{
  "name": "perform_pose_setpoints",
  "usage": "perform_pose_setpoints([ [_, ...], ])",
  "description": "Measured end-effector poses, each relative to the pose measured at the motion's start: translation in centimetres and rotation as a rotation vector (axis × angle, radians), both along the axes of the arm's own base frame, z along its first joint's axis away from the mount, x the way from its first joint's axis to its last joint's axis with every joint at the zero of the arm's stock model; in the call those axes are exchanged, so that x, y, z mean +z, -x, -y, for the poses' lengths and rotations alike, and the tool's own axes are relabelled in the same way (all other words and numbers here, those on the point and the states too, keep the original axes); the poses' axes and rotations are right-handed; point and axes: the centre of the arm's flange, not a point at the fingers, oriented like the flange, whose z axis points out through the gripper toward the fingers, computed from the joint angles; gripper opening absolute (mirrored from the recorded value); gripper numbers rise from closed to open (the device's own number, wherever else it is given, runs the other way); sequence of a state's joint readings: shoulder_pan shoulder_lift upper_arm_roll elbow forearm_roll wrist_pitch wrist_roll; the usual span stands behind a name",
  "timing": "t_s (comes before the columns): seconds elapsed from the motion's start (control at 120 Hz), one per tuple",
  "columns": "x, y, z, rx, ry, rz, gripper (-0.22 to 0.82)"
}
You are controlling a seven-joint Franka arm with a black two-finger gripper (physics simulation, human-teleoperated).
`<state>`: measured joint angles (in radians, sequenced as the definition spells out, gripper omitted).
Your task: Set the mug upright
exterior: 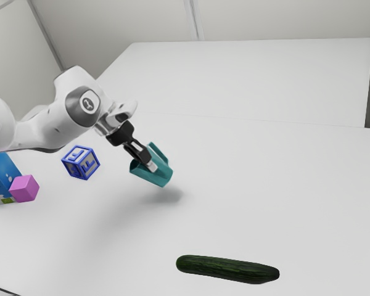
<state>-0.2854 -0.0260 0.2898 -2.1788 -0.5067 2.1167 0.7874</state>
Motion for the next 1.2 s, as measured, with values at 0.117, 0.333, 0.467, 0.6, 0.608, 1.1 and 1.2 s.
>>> perform_pose_setpoints([
  [0.117, 0.0, 0.0, 0.4, -0.046, -0.132, -0.006, -0.18],
  [0.333, -0.5, 0.0, 2.0, -0.083, -0.287, -0.007, -0.18],
  [0.467, -0.6, 0.5, 2.8, -0.086, -0.344, -0.018, -0.18],
  [0.6, -1.1, 1.0, 2.5, -0.063, -0.38, -0.044, -0.18],
  [0.608, -1.1, 1.0, 2.4, -0.061, -0.382, -0.045, -0.18],
  [1.1, -4.0, 1.6, 0.0, 0.046, -0.451, -0.122, -0.18],
  [1.2, -4.2, 1.6, 0.1, 0.057, -0.455, -0.127, -0.18],
])
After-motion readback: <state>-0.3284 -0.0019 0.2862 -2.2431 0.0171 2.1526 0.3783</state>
